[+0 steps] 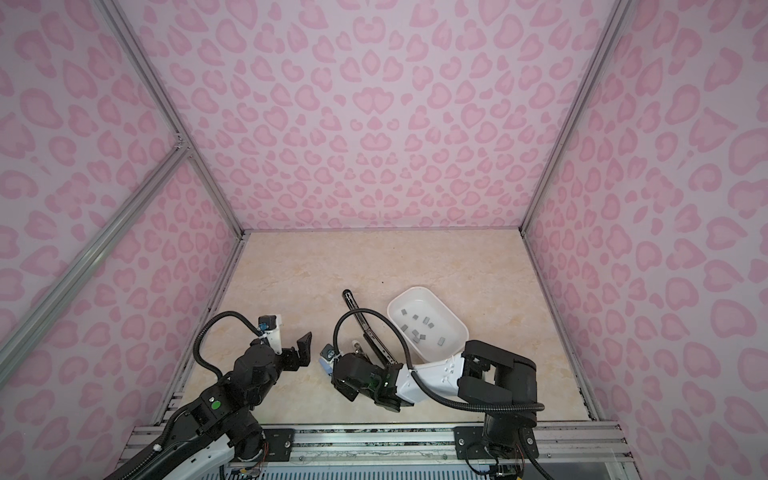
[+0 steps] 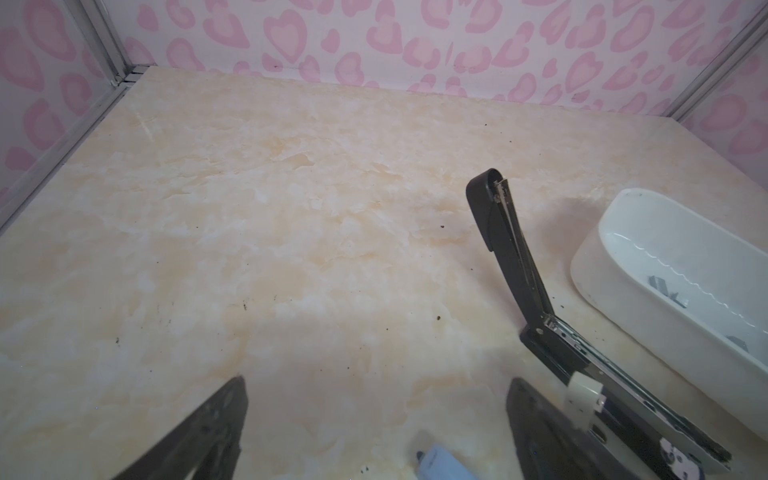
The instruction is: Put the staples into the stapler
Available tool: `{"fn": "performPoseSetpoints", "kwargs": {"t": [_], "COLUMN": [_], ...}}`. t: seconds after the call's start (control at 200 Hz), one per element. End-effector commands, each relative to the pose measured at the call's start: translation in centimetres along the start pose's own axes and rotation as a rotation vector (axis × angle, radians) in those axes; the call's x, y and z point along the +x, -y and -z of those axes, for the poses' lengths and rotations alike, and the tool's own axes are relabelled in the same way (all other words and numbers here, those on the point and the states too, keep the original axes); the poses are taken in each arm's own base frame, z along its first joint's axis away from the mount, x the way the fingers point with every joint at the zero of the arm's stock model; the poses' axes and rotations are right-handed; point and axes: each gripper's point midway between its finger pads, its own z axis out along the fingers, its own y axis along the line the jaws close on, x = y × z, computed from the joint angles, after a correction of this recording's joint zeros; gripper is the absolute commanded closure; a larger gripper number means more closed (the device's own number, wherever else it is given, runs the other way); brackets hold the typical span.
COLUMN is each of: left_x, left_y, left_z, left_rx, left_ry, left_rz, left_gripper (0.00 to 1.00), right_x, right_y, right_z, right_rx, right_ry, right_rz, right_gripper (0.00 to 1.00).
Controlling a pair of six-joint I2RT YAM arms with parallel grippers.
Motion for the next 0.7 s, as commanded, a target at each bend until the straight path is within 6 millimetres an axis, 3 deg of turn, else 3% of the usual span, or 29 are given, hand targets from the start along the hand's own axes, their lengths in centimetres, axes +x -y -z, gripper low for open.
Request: {"fn": "performPoseSetpoints", "kwargs": {"t": [0.0,0.15,0.34,0.525,0.7], "left_x": [-0.1,0.0,0.0,0.1,0.2], "left_y": [0.4,0.5,0.7,0.7,0.9], "left_z": [0.2,0.3,0.2,0.0,-0.3], "left_rx": [0.036,0.047,0.054,0.051,0.046], "left_ry": [0.012,0.013,0.007,-0.002,-0.020], "left_rz": [0.018,0.020,0.015,0.009,-0.003], "left_gripper": [0.02,0.02,0.02,0.02,0.01], "right_x": [-1.0,-1.2,-1.0,-1.5,-1.6], "right_y": [-1.1,-1.6,0.8,2.5,3.1], "right_z": [-0.5,-1.4,-2.8,-2.4,-3.5], "right_rx": [-0.040,-0.045,0.088,0.116,0.104], "right_ry": [0.046,0.041,0.028,0.065,0.053], "right_rz": [0.006,0.004,0.008,0.021,0.021], "right_gripper": [0.49,0.51,0.62,0.62,0.62]}}
